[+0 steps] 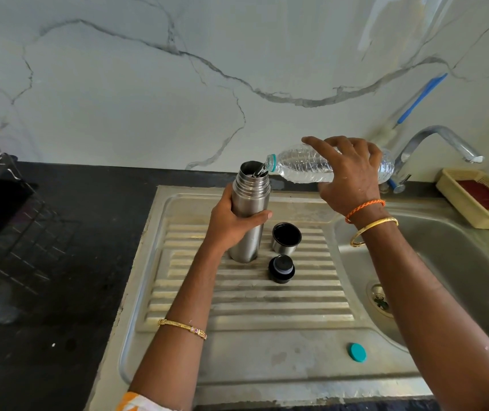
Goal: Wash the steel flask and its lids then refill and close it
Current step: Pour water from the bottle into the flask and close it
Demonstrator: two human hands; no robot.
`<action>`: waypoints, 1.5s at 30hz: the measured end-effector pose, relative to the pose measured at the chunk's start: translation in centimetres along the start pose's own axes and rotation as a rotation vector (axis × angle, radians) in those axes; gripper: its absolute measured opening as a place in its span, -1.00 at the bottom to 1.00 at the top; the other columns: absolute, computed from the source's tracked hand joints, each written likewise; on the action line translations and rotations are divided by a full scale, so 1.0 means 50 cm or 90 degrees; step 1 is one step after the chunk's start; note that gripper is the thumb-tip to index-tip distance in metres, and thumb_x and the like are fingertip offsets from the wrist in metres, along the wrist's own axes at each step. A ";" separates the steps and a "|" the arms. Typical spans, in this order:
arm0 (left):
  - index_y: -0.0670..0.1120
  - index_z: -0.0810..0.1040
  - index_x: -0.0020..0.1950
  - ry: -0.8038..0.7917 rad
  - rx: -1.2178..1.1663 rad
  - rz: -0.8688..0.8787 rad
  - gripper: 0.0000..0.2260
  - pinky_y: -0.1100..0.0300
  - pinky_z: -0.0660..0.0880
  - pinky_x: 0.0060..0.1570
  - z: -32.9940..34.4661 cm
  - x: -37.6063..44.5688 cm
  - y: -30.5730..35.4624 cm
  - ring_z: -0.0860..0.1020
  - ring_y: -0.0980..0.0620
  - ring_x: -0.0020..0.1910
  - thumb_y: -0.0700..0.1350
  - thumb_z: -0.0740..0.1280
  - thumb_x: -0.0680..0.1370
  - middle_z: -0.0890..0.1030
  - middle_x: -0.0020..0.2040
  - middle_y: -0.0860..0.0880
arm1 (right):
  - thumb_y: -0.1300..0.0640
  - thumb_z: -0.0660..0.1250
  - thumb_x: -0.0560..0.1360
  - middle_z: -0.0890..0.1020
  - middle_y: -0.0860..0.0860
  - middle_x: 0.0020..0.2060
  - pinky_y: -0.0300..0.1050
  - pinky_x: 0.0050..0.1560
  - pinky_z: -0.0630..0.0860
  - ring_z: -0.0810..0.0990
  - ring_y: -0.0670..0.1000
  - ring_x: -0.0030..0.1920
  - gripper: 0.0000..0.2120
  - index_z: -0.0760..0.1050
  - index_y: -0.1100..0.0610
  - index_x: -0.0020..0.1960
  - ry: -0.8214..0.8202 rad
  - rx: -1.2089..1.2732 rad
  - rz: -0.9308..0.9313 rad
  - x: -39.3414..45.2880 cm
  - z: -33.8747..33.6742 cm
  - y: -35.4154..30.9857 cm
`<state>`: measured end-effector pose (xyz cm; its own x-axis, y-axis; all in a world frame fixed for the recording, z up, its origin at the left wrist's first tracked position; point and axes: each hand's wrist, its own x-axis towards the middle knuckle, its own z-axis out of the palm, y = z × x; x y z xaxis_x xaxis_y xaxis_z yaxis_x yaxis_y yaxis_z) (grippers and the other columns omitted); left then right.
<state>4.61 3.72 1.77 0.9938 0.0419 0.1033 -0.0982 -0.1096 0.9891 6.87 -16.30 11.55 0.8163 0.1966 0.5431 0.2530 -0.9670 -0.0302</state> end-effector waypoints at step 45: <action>0.13 0.41 0.25 0.002 -0.007 -0.006 -0.40 0.40 0.52 -0.11 0.001 0.000 0.001 0.59 0.29 -0.01 -0.11 0.60 0.31 0.60 0.05 0.18 | 0.38 0.38 0.24 0.53 0.11 0.18 0.25 0.29 0.14 0.39 0.25 0.25 -0.23 0.38 -0.09 0.38 -0.006 -0.010 -0.008 0.007 -0.007 -0.001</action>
<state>4.62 3.66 1.80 0.9945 0.0455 0.0943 -0.0895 -0.0990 0.9911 6.95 -16.22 12.04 0.8182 0.2102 0.5350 0.2553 -0.9668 -0.0106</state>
